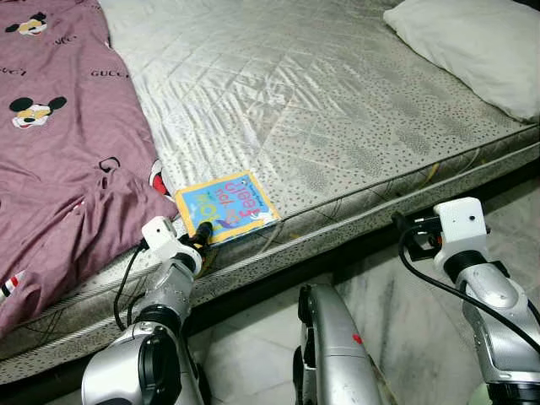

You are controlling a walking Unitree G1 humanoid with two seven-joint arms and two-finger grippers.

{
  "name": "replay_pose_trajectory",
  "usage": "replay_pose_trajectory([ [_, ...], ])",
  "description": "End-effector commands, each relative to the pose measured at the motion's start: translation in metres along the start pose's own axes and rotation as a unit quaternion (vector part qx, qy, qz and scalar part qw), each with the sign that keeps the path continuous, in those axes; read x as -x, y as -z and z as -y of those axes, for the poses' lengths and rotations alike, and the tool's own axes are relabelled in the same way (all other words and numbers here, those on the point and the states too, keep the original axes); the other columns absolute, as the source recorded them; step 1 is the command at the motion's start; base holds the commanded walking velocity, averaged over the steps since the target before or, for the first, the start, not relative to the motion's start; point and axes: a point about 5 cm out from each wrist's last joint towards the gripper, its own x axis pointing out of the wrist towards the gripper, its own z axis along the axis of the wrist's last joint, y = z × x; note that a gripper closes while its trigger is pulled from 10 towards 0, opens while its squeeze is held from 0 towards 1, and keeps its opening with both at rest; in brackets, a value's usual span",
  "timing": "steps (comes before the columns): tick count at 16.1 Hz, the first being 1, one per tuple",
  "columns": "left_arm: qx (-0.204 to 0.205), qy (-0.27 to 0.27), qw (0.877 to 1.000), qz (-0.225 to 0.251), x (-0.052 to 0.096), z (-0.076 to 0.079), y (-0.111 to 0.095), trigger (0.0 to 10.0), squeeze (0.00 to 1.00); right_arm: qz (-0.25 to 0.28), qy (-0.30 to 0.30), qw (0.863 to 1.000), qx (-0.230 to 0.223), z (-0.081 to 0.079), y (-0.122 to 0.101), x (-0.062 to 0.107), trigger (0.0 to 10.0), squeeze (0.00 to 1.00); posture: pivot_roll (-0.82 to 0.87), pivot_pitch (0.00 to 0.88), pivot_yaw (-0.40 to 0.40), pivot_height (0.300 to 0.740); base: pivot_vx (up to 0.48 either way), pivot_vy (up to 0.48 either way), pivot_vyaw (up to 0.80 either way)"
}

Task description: Clean up the room

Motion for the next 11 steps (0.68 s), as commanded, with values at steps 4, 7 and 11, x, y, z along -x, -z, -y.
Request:
replay_pose_trajectory([
  [4, -0.006, 0.009, 1.0, 0.002, -0.003, 0.0048, -0.0043, 0.0, 0.0, 0.004, 0.012, 1.0, 0.007, 0.0033, -0.0025, -0.0033, 10.0, 0.0, -0.3, 0.034, -0.016, 0.541, 0.0, 0.0, 0.0],
  [7, -0.008, 0.011, 1.0, 0.003, -0.0037, 0.0062, -0.0053, 0.0, 0.0, 0.008, 0.016, 1.0, 0.009, 0.0039, -0.0039, -0.0058, 10.0, 0.0, -0.3, 0.027, -0.014, 0.541, 0.0, 0.0, 0.0],
  [11, -0.013, 0.011, 1.0, 0.006, -0.0039, 0.0063, -0.0067, 0.0, 0.0, 0.015, 0.022, 1.0, 0.01, 0.005, -0.0063, -0.0082, 10.0, 0.0, -0.3, 0.017, -0.011, 0.541, 0.0, 0.0, 0.0],
])
